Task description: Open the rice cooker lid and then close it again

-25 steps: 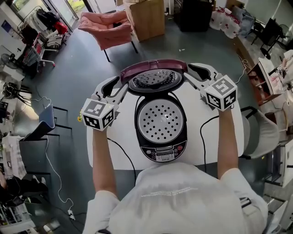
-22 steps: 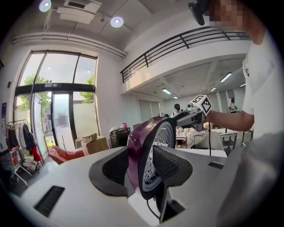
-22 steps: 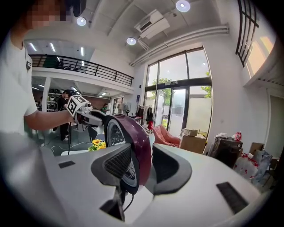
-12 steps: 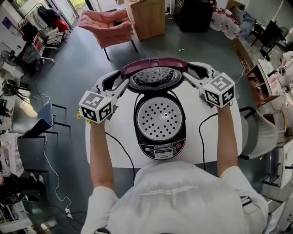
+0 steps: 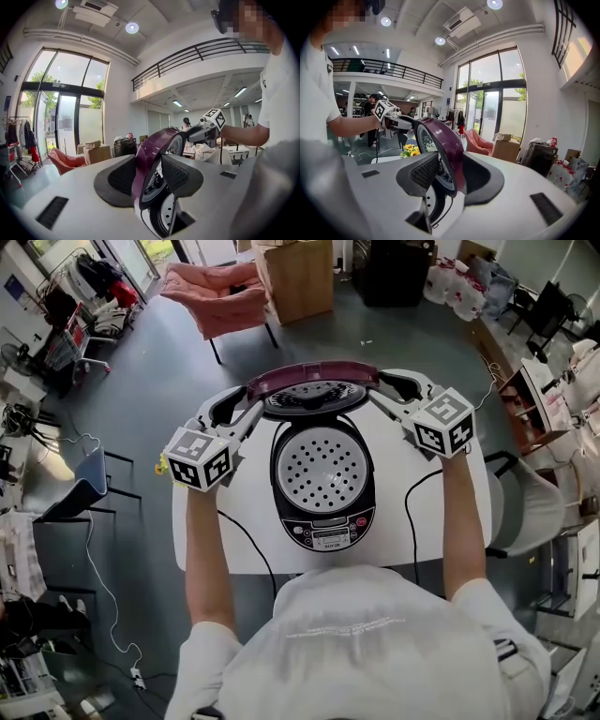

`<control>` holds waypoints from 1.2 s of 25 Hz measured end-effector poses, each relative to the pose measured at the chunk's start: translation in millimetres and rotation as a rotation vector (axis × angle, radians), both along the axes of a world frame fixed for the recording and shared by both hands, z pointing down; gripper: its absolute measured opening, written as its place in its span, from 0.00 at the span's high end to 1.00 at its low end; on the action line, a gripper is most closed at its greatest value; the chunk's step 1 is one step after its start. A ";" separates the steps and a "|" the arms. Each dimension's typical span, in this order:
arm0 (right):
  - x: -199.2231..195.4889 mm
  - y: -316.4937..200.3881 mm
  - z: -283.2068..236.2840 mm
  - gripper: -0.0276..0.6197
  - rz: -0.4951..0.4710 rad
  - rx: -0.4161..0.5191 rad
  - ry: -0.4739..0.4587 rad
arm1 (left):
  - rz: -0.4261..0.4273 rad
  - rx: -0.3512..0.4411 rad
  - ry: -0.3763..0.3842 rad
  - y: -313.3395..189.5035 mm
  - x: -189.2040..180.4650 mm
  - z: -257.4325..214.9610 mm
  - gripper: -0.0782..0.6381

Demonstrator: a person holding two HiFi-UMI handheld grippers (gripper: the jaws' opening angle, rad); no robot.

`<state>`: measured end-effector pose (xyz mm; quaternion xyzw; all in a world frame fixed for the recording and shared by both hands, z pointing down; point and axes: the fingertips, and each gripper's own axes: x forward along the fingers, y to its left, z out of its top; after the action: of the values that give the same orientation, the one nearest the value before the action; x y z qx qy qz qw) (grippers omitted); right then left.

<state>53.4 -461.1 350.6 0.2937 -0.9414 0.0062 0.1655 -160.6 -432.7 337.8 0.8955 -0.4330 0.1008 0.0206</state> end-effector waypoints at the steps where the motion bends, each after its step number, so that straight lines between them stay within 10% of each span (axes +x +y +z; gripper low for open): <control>1: 0.8 3.8 0.7 0.70 0.002 -0.002 0.001 | -0.002 0.000 -0.001 3.9 1.0 0.8 0.63; 30: 6.8 128.1 55.0 0.51 0.073 -0.098 -0.030 | 0.235 -0.107 -0.003 125.4 26.6 50.0 0.54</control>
<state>60.2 -332.9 405.6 0.3191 -0.9311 0.0626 0.1650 -134.0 -307.3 387.8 0.9375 -0.3193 0.1267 0.0561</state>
